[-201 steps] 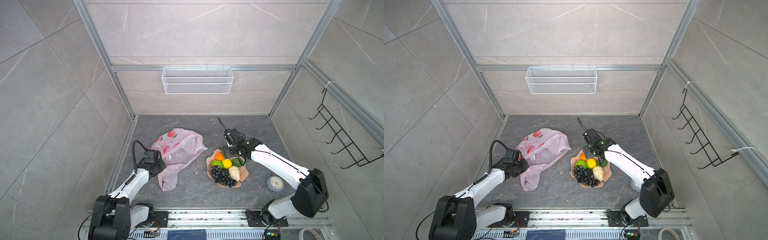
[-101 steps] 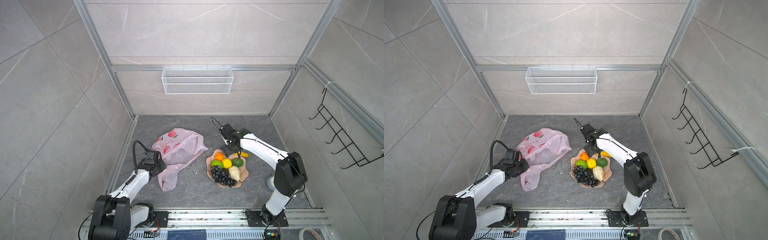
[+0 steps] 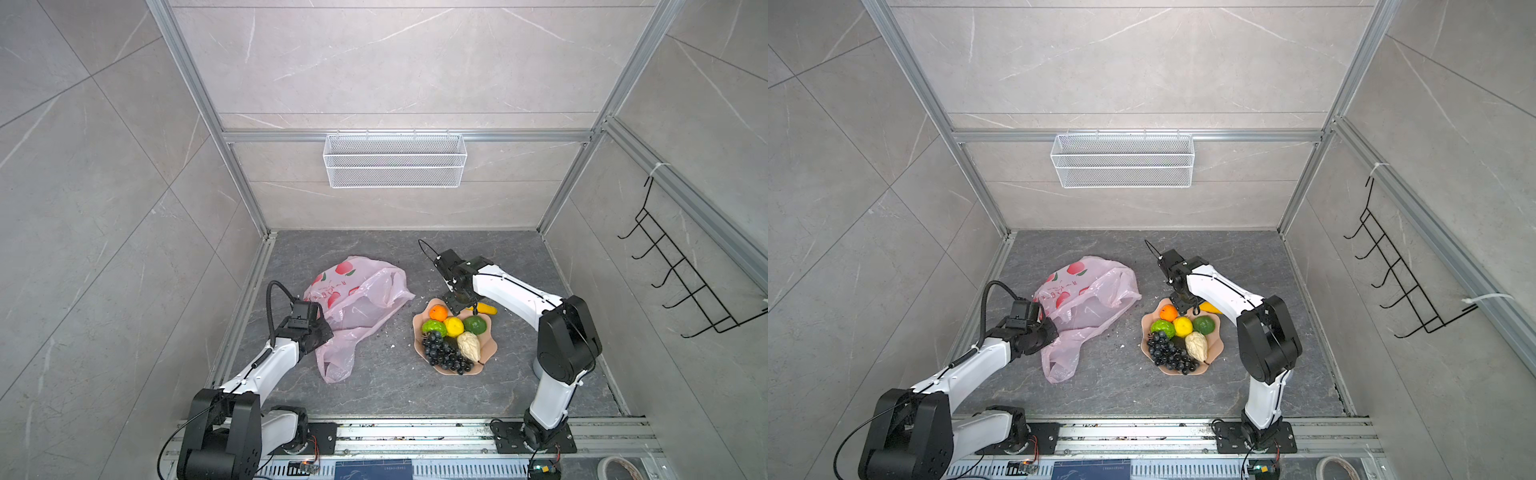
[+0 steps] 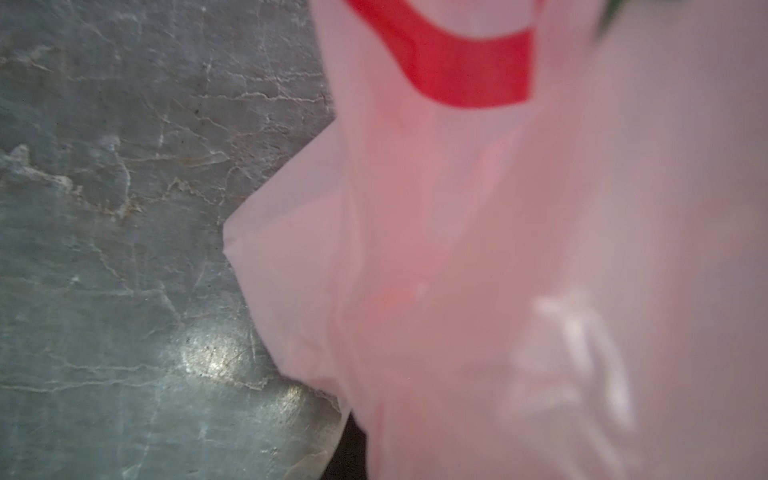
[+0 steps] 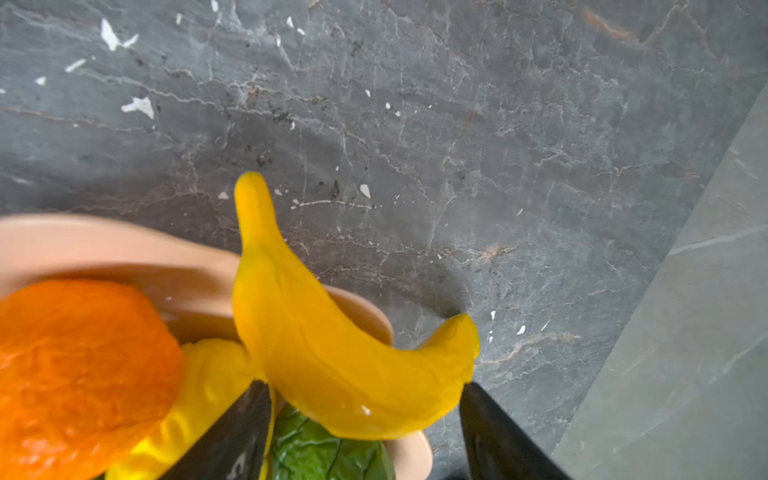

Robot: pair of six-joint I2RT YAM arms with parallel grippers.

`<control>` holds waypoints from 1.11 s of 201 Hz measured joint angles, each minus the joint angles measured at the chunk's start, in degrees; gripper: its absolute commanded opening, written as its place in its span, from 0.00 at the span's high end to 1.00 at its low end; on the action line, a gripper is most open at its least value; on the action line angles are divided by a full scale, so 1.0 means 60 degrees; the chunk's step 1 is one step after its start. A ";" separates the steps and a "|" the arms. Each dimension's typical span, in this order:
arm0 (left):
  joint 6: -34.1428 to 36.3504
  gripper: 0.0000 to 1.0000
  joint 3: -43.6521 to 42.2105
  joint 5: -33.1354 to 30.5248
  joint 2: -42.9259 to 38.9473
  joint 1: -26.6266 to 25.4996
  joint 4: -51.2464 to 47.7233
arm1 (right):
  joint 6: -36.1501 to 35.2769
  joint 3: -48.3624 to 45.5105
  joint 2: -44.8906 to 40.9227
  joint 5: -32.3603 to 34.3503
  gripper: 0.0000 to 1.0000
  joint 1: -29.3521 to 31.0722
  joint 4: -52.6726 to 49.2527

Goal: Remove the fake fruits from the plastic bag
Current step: 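Grasp the yellow banana tip at the bowl's far edge with the right gripper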

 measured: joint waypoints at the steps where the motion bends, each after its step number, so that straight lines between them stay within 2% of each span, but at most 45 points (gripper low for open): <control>1: 0.0000 0.91 0.0000 0.0000 0.0004 0.0000 0.0004 | 0.0000 0.0000 0.0004 0.0004 0.27 0.0000 0.0004; 44: 0.0000 0.91 0.0000 -0.0004 0.0040 0.0000 0.0000 | -0.0127 0.0015 0.0306 0.0040 0.30 0.0000 0.0000; 165: 0.0004 0.90 0.0000 -0.0004 0.0095 0.0000 0.0000 | -0.0477 0.0051 0.0397 0.0262 0.54 0.0000 0.0127; 223: 0.0004 0.90 0.0000 -0.0004 0.0146 0.0000 0.0000 | -0.0554 0.0051 0.0357 0.0805 0.65 0.0000 0.0244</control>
